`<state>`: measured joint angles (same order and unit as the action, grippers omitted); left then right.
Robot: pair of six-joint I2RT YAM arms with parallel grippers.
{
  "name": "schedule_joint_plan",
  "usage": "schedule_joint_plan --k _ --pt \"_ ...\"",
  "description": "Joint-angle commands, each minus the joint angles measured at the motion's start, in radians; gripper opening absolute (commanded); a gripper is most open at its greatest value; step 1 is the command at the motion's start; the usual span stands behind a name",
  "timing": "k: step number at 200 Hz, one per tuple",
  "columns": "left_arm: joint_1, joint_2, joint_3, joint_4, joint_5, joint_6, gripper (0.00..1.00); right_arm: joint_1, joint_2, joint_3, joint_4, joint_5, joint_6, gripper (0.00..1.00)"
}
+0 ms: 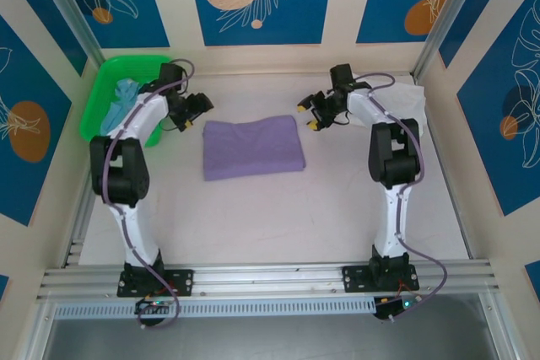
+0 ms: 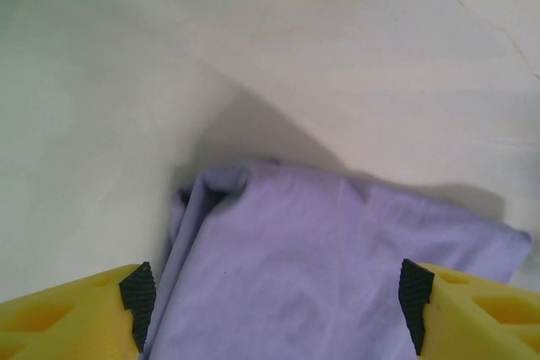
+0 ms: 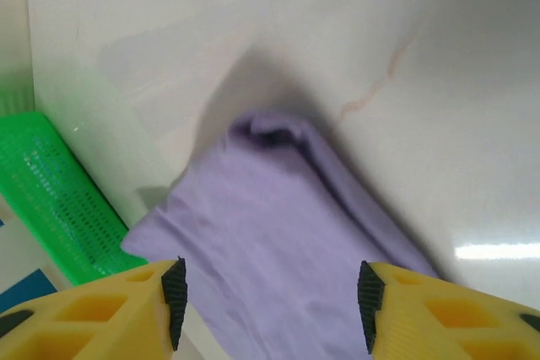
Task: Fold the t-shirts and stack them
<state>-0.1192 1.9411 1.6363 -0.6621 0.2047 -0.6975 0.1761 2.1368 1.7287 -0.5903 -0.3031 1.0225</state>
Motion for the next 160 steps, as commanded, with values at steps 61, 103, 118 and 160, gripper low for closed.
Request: schedule_joint_plan --k 61,103,118,160 --pt "-0.321 -0.134 -0.297 0.175 -0.109 -0.013 0.31 0.251 -0.185 -0.355 0.223 0.055 -0.062 0.35" --pt "-0.339 -0.06 -0.438 0.232 -0.18 0.02 0.26 0.263 -0.103 -0.428 0.26 0.047 -0.058 0.31" --pt "-0.338 -0.072 -0.515 0.249 -0.169 0.033 0.28 0.264 -0.134 -0.515 0.3 0.057 -0.055 0.31" --pt "-0.36 -0.218 -0.786 0.3 -0.139 -0.003 0.29 0.354 -0.266 -0.793 0.404 0.112 -0.026 0.32"
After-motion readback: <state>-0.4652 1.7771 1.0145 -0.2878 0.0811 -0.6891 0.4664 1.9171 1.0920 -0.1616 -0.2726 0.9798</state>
